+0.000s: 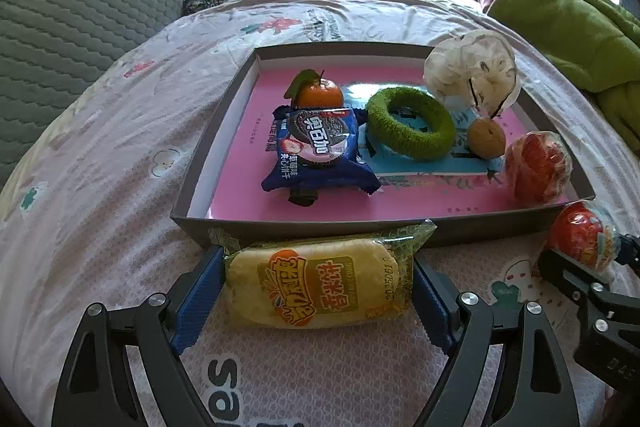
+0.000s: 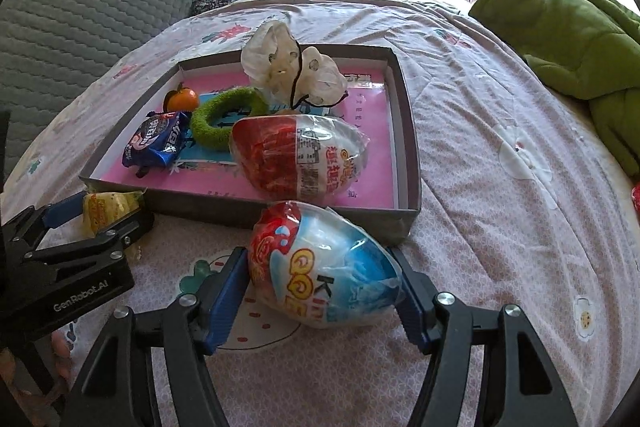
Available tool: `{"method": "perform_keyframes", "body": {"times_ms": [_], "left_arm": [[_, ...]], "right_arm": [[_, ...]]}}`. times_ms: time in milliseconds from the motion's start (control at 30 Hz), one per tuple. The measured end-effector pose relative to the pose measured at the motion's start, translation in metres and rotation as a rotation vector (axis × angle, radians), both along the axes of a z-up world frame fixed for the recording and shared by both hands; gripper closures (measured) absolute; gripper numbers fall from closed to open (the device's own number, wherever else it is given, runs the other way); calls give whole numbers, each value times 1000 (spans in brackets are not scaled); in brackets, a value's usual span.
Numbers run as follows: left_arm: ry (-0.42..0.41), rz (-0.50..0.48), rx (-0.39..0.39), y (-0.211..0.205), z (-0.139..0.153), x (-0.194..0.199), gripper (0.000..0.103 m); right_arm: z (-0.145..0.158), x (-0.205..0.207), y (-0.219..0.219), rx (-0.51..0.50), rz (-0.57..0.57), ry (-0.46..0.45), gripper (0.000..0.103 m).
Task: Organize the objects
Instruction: 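Grasp the yellow bread pack with the left tool while the right tool grasps the Kinder egg, then lift and carry the bread pack and Kinder egg over the box with both tools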
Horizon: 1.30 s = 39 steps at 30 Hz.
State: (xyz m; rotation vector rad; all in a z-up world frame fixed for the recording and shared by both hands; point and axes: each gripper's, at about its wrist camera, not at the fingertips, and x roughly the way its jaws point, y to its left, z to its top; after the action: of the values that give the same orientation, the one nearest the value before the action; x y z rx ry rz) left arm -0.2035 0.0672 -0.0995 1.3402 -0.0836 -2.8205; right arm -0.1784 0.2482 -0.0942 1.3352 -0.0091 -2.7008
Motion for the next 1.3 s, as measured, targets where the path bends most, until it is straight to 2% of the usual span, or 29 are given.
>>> {"method": "perform_keyframes", "body": {"times_ms": [333, 900, 1300], "left_arm": [[-1, -7, 44, -5, -1, -2, 19], [29, -30, 12, 1, 8, 14, 20], [59, -52, 29, 1, 22, 31, 20]], "right_arm": [[7, 6, -5, 5, 18, 23, 38], [13, 14, -6, 4, 26, 36, 38], [21, 25, -8, -1, 31, 51, 38]]}}
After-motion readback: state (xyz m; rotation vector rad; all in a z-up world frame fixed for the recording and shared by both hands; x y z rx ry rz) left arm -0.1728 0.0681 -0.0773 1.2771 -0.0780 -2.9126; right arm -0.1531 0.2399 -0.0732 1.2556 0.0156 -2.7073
